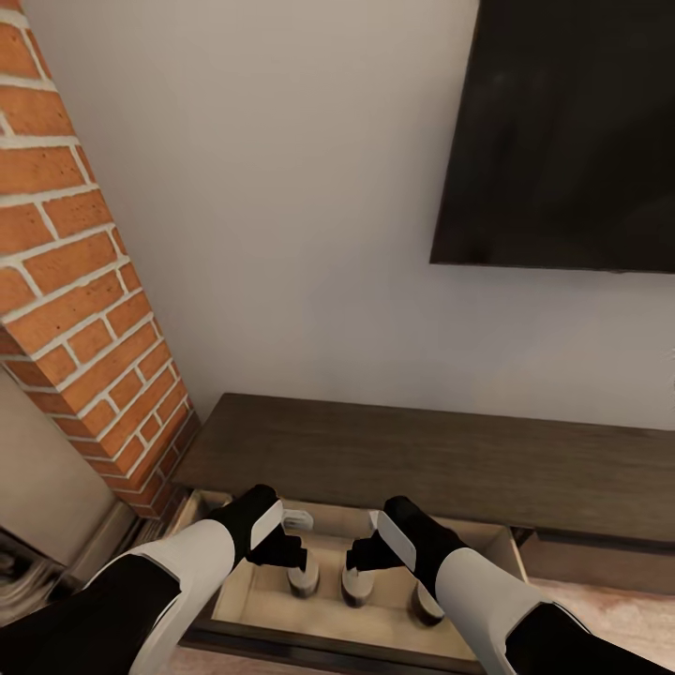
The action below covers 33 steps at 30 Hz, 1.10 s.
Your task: Place each of the two pumpkins and all three candles from the living room inside a cabinet in the living room (use any cabinet), then make sure every cabinet is closed, and position the cauldron so it is next to a table in the living room.
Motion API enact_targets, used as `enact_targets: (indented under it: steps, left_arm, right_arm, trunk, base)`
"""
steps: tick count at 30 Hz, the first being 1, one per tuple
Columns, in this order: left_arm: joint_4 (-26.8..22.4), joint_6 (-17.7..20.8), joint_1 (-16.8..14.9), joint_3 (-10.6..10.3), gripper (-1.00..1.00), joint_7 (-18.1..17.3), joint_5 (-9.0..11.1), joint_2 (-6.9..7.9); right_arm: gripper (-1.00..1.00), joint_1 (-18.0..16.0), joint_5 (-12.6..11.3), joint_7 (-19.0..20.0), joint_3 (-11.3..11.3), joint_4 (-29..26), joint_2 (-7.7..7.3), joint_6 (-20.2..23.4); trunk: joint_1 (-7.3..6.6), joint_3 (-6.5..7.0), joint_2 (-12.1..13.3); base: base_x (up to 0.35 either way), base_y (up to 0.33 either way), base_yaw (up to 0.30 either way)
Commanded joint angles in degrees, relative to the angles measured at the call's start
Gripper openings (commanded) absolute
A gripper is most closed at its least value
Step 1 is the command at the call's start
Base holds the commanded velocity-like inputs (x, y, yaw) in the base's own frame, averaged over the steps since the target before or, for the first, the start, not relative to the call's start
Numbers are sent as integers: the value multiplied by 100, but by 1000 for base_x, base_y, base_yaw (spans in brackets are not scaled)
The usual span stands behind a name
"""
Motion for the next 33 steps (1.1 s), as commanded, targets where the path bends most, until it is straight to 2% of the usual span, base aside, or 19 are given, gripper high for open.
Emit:
enact_targets:
  steps: [1, 33]
  left_arm:
    - [-9, 25, -1, -29, 100, 38, 59, 1]
    - [-13, 10, 5, -31, 100, 64, 50, 0]
  right_arm:
    - [100, -4, -61, -53, 25, -5, 0, 12]
    - [100, -4, -54, -42, 42, -28, 0, -2]
  trunk:
    - [-23, 23, 39]
    - [-726, 895, 1323]
  base:
    - [0, 0, 0]
    - [0, 0, 0]
